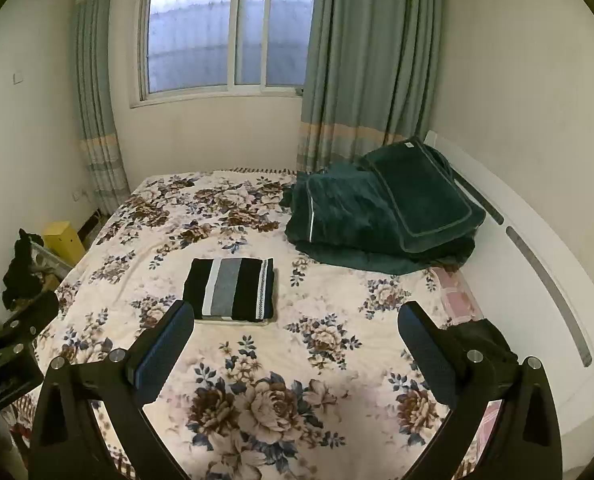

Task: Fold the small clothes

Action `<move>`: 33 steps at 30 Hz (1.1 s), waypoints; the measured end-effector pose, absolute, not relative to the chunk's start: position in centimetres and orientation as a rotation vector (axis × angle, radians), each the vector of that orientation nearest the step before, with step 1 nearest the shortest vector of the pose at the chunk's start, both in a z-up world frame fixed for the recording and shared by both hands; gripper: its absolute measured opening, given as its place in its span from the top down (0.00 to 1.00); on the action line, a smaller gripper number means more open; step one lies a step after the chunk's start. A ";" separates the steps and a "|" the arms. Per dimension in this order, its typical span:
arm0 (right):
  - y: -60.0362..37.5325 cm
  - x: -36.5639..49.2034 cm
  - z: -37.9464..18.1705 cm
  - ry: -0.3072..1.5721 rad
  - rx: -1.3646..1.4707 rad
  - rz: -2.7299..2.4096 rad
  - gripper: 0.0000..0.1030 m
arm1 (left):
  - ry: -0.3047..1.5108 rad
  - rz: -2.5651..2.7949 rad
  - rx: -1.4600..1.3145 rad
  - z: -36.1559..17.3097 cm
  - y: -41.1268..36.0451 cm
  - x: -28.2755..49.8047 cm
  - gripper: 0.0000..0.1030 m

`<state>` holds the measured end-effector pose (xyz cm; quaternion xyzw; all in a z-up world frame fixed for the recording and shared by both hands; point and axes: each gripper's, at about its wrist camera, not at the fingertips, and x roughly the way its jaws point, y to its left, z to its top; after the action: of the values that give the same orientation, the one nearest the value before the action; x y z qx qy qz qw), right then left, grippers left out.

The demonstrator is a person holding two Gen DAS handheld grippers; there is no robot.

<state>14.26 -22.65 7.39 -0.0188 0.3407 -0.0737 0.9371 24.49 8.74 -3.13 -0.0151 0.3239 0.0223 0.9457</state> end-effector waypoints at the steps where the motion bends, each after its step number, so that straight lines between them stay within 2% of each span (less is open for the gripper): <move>1: -22.7 14.2 7.5 0.692 -0.038 -0.149 0.00 | 0.655 0.047 -0.030 -3.0 8.7 24.3 0.00; 33: -22.1 14.2 6.9 0.712 -0.030 -0.094 0.00 | 0.644 0.062 -0.036 -2.9 9.0 23.2 0.00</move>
<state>14.20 -22.15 6.86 -0.0148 0.3484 -0.0459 0.9361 23.23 8.95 -2.87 -0.0175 0.3162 0.0306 0.9480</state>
